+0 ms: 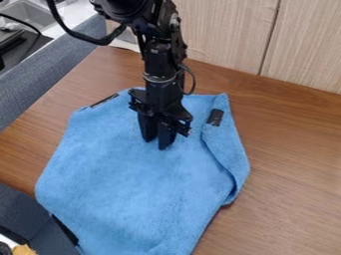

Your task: Pick up the cloth and place it to the right of the table

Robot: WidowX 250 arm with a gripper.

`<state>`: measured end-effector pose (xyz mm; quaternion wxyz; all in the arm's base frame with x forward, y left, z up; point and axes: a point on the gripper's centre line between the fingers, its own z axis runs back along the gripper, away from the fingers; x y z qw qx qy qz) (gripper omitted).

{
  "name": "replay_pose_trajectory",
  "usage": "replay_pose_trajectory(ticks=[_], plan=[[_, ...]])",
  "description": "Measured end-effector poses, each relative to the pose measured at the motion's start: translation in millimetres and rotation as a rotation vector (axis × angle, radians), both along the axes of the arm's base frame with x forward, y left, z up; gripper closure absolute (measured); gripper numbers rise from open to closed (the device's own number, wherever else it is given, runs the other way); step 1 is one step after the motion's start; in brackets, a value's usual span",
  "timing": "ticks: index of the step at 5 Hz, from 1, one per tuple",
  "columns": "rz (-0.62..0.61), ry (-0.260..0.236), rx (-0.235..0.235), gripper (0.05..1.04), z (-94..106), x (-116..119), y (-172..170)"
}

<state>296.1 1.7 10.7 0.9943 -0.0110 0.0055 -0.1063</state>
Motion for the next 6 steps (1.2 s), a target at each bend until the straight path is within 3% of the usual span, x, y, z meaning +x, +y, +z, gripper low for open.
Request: replay_pose_trajectory(ticks=[1,2,3,6], plan=[[0.007,-0.007,0.005,0.917,0.5,0.1,0.7],[0.006,-0.014,0.003,1.02,1.1,0.7,0.4],[0.007,-0.004,-0.018,1.029,2.7,-0.6,0.7],[-0.038,-0.041,-0.166,1.03,73.6,15.7,-8.9]])
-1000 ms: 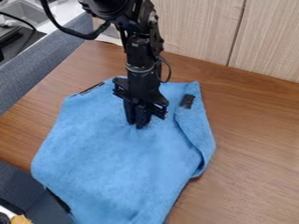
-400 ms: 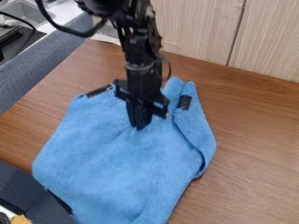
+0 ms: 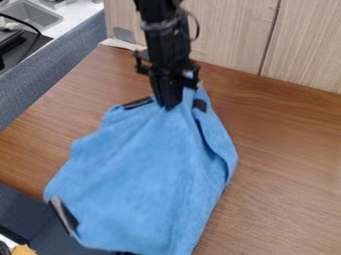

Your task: Pick up the cloth and place it to the right of the table

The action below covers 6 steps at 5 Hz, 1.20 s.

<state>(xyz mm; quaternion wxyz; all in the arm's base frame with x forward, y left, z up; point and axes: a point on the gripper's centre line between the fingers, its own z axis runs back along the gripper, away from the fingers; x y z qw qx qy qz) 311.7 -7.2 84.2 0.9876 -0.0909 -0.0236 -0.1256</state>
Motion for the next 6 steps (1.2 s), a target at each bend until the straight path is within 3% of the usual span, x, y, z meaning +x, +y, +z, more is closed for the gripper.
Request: replay_pose_trajectory(ticks=[2,4,6], plan=[[-0.064,-0.073,-0.097,1.03,34.1,32.4,-36.1],[-0.12,0.01,-0.101,1.03,-6.6,67.9,-80.3],[-0.147,0.053,-0.12,1.03,-50.3,83.4,-101.6]])
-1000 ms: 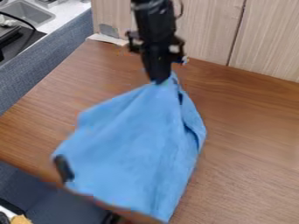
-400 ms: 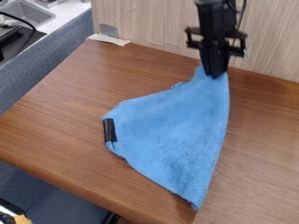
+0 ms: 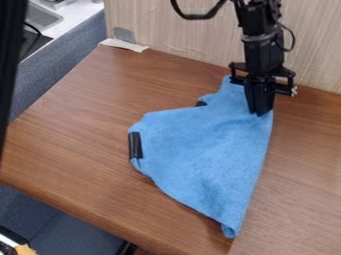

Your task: Pick up the cloth and place it to the right of the table

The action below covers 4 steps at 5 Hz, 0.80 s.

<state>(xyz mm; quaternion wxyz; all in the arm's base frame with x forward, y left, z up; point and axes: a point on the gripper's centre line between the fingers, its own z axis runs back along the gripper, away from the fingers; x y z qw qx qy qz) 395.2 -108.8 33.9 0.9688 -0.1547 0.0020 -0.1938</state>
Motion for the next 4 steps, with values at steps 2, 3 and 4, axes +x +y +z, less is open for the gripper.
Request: replay_pose_trajectory(ticks=[2,3,4], plan=[[-0.016,0.039,0.018,0.878,-16.3,2.0,1.0],[-0.009,0.045,0.004,0.645,-15.2,1.7,-1.2],[-0.007,0.048,0.004,0.378,-15.6,0.2,-1.2]])
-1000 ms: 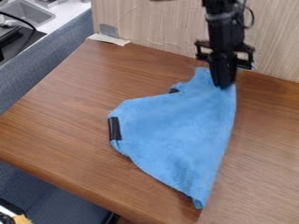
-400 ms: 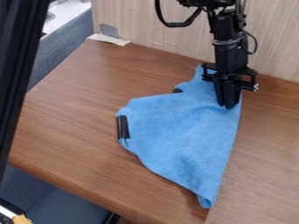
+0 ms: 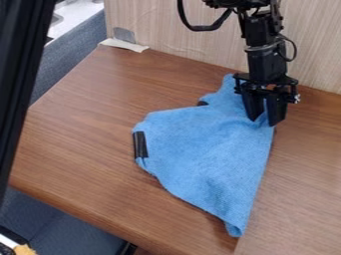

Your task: Pick up the cloth and place it to the right of the table

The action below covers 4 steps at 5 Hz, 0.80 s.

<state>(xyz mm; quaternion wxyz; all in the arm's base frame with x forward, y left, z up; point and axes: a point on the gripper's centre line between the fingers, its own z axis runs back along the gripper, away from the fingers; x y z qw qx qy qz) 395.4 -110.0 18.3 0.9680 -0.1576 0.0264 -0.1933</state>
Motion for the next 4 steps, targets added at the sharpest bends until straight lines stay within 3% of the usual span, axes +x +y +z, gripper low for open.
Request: replay_pose_trajectory(ticks=[1,3,4], plan=[[-0.001,0.003,0.0,0.142,3.2,-0.8,0.8],[0.022,-0.029,0.036,0.084,23.8,-1.7,13.8],[0.019,-0.063,0.021,0.083,44.6,-2.9,15.6]])
